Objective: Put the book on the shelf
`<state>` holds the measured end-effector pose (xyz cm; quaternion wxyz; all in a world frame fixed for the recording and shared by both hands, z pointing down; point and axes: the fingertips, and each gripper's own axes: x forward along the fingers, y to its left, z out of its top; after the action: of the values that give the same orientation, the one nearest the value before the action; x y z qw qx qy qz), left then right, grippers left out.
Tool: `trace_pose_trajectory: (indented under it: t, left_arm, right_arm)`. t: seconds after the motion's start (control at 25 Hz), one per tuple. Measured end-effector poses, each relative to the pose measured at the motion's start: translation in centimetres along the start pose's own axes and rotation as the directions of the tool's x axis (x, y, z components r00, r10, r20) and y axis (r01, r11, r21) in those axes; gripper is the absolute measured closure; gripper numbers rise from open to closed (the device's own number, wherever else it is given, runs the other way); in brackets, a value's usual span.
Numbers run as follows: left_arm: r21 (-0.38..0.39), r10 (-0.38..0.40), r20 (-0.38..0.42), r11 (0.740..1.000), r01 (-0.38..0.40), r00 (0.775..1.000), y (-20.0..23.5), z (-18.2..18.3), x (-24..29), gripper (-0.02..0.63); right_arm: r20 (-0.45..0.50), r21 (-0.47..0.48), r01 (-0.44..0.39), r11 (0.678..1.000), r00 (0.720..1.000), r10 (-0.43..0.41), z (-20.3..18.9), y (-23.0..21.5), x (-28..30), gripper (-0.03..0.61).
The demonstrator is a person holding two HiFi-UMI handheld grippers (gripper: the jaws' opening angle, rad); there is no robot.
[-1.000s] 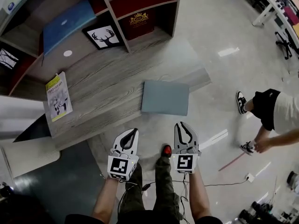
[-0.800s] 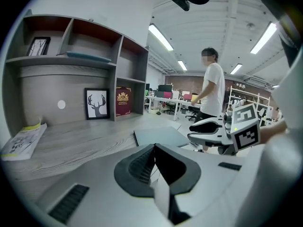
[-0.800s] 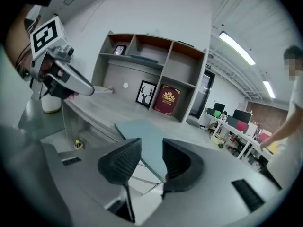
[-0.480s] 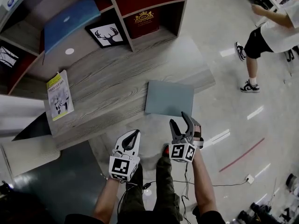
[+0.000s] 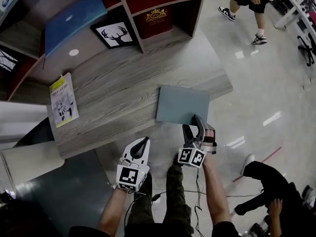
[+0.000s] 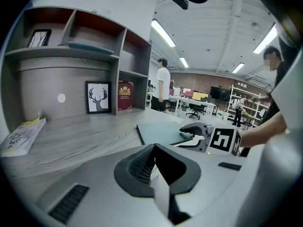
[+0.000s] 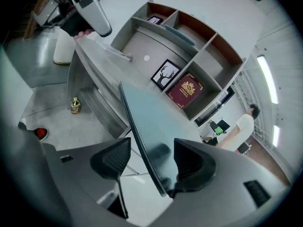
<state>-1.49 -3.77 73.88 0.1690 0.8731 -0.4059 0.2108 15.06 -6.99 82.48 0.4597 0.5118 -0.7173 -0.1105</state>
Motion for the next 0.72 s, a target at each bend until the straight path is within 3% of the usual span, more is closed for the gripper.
trace_pose_trajectory:
  t: [0.2, 0.72]
  left_arm:
    - [-0.004, 0.004, -0.013, 1.000, -0.004, 1.000, 0.3, -0.2, 0.2, 0.607]
    - [-0.017, 0.024, 0.006, 1.000, -0.024, 1.000, 0.6, 1.6, -0.1, 0.607]
  right_arm:
    - [-0.015, -0.006, 0.041, 0.999, 0.999, -0.041, -0.1, -0.7, 0.5, 0.298]
    - [-0.019, -0.062, 0.026, 0.998, 0.999, -0.027, 0.6, -1.5, -0.7, 0.417]
